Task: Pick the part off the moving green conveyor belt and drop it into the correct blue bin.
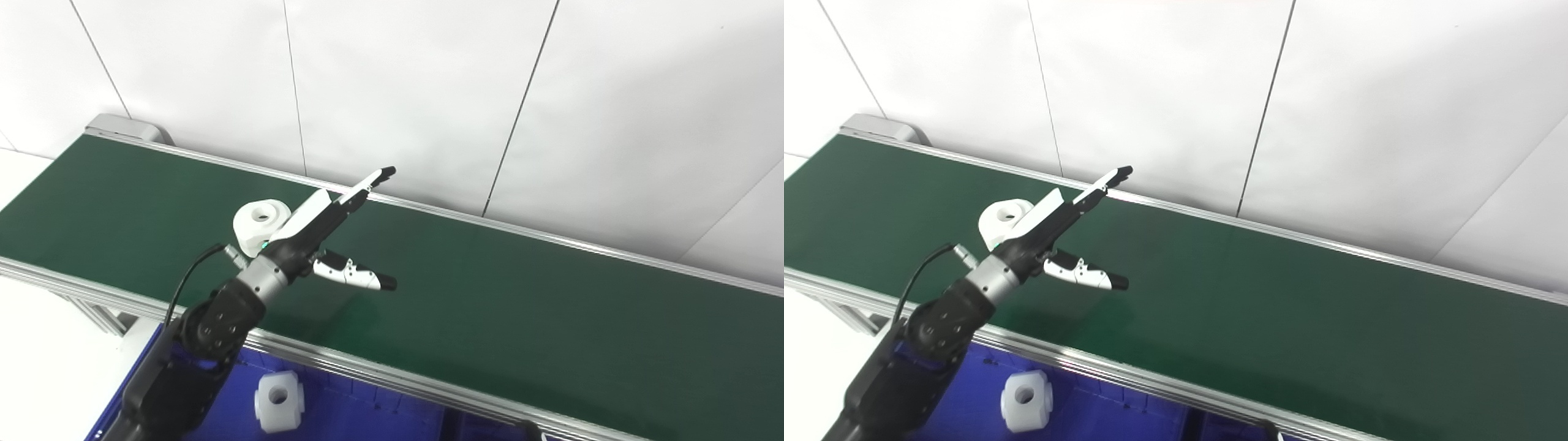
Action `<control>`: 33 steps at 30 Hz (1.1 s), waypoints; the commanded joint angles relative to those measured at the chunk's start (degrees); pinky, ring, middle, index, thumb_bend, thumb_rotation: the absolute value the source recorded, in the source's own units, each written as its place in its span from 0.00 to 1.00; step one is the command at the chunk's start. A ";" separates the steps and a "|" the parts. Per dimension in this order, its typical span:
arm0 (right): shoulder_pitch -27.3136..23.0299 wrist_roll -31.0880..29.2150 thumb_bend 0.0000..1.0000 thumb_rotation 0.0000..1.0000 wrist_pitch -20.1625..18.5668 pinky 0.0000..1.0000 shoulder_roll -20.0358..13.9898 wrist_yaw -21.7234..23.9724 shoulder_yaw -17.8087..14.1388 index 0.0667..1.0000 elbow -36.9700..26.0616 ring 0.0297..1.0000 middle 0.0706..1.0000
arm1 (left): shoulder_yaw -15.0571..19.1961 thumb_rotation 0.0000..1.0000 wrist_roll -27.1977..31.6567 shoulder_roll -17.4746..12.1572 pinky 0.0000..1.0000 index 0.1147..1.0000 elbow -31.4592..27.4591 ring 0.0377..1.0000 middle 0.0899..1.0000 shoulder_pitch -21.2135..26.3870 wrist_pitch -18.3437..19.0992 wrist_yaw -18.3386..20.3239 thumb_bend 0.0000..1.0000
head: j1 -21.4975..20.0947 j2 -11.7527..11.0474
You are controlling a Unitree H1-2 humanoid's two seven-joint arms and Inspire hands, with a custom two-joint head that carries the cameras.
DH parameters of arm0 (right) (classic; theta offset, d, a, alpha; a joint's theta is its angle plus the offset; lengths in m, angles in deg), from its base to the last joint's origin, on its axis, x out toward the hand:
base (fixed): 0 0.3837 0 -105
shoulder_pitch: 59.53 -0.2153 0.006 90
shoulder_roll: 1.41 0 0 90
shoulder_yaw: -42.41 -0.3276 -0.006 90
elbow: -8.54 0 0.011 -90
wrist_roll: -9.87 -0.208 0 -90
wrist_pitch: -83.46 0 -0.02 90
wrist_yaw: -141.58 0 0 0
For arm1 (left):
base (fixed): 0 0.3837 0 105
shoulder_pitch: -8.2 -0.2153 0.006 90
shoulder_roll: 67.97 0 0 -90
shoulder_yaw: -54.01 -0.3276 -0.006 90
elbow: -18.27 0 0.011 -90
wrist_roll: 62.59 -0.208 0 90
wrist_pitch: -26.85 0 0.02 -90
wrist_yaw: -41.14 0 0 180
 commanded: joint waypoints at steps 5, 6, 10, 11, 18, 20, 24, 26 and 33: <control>-0.10 -0.95 0.88 0.44 3.37 1.00 -0.19 -0.42 -0.07 1.00 -1.09 1.00 1.00 | 0.03 0.25 -7.95 -2.65 0.86 1.00 0.15 0.98 1.00 4.65 4.63 -1.33 0.78 | 0.28 0.62; -0.08 -0.96 0.88 0.44 3.37 1.00 -0.23 -0.48 -0.07 1.00 -1.15 1.00 1.00 | 0.14 0.24 -8.59 -2.93 0.86 1.00 0.37 0.97 1.00 5.13 5.33 -1.16 0.78 | 0.31 0.64; -0.11 -1.84 0.88 0.43 3.33 1.00 -0.50 -0.29 -0.09 1.00 -1.32 1.00 1.00 | 0.13 0.17 -10.47 -4.23 0.89 1.00 1.19 0.99 1.00 6.58 7.30 -0.49 0.78 | 0.66 0.78; -0.04 -2.12 0.88 0.43 3.31 1.00 -0.55 -0.17 -0.13 1.00 -1.43 1.00 1.00 | 0.03 0.17 -11.03 -4.65 0.90 1.00 1.57 1.00 1.00 6.92 7.54 -0.42 0.78 | 0.83 0.92; 0.38 -2.83 0.87 0.42 3.38 1.00 -0.97 0.26 -0.30 1.00 -2.06 1.00 1.00 | -3.02 0.15 -19.07 -8.67 1.00 0.99 4.54 1.00 1.00 9.47 10.26 0.65 0.84 | 1.38 1.01; 0.38 -2.78 0.86 0.42 3.33 1.00 -1.08 0.09 -0.30 1.00 -2.09 1.00 1.00 | -3.76 0.13 -20.67 -9.50 1.00 0.98 5.31 1.00 1.00 10.06 11.05 0.99 0.86 | 1.54 1.07; 0.44 -2.84 0.86 0.43 3.38 1.00 -1.18 0.15 -0.43 1.00 -2.09 1.00 1.00 | -5.27 0.10 -24.17 -10.89 1.00 0.96 6.87 1.00 1.00 10.76 12.21 1.30 0.88 | 1.66 1.17; 0.48 -3.37 0.86 0.43 3.37 1.00 -1.21 0.41 -0.42 1.00 -2.27 1.00 1.00 | -5.83 0.08 -25.00 -11.29 1.00 0.95 7.70 1.00 1.00 10.90 12.59 1.49 0.88 | 1.66 1.17; 0.84 -3.06 0.85 0.43 3.37 1.00 -1.14 0.02 -0.55 1.00 -2.75 1.00 1.00 | -7.96 0.03 -26.84 -11.55 1.00 0.94 10.81 1.00 1.00 10.39 14.17 3.81 0.88 | 1.70 1.65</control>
